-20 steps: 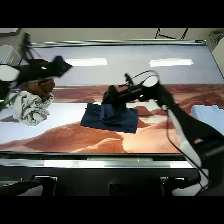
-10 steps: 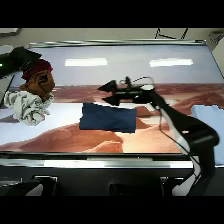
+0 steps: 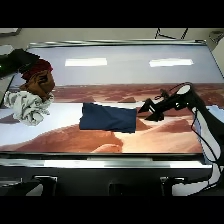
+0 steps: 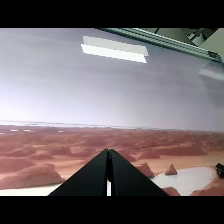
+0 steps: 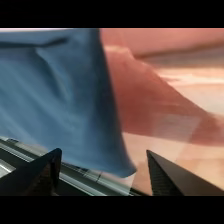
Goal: Fold the clothes and pants, and hang the long-sleeved shirts on hangers.
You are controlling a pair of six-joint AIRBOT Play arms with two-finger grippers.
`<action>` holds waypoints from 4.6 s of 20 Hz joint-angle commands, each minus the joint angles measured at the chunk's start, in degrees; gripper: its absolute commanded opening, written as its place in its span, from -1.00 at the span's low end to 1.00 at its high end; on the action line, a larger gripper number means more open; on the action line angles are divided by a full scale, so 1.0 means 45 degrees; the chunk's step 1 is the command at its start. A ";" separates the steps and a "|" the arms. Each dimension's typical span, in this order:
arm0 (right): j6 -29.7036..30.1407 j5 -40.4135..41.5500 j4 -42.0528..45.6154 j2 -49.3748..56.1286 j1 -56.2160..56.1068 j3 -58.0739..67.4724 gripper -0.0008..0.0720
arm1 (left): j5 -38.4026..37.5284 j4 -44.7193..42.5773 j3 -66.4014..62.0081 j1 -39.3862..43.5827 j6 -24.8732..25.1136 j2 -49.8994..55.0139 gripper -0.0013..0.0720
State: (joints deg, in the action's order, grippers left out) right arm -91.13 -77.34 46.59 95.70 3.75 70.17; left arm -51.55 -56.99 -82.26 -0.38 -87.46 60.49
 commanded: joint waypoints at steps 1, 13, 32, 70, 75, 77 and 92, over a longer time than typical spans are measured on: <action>0.2278 0.0986 -0.1627 0.0452 -0.0578 -0.1472 0.81 | -0.0015 -0.0015 0.0000 0.0024 -0.0330 -0.0005 -0.90; 0.5736 -0.1923 -0.5921 0.1010 -0.0063 0.0068 -0.87 | -0.0005 -0.0005 0.0000 0.0024 -0.0709 -0.0005 -0.90; -0.2001 -0.1336 -0.1171 -0.1054 1.1599 0.8145 -0.87 | 0.0024 -0.0005 0.0000 0.0024 -0.0665 -0.0005 -0.90; 0.0223 0.1967 0.3570 -0.3570 1.1016 0.9573 0.88 | 0.2006 -0.4231 -0.3424 0.0704 -0.1098 0.1438 -0.91; -0.0248 -0.1647 0.5008 -0.3065 0.4969 0.9476 0.88 | -0.6149 -0.8170 -0.3531 0.0714 -0.3016 0.4527 0.53; -0.0510 -0.3575 0.5061 -0.2560 0.3269 0.8184 0.88 | -0.8646 -0.7227 -0.2108 0.0811 -0.2089 0.5081 0.98; -0.0593 -0.3453 0.6810 -0.2497 0.0617 0.5605 0.88 | -0.4095 -0.6853 0.2924 0.1452 -0.2433 0.1894 0.98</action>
State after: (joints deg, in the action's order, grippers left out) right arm -93.86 -92.68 76.82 84.42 6.81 95.55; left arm -70.35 -87.74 -69.45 6.11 -98.39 69.25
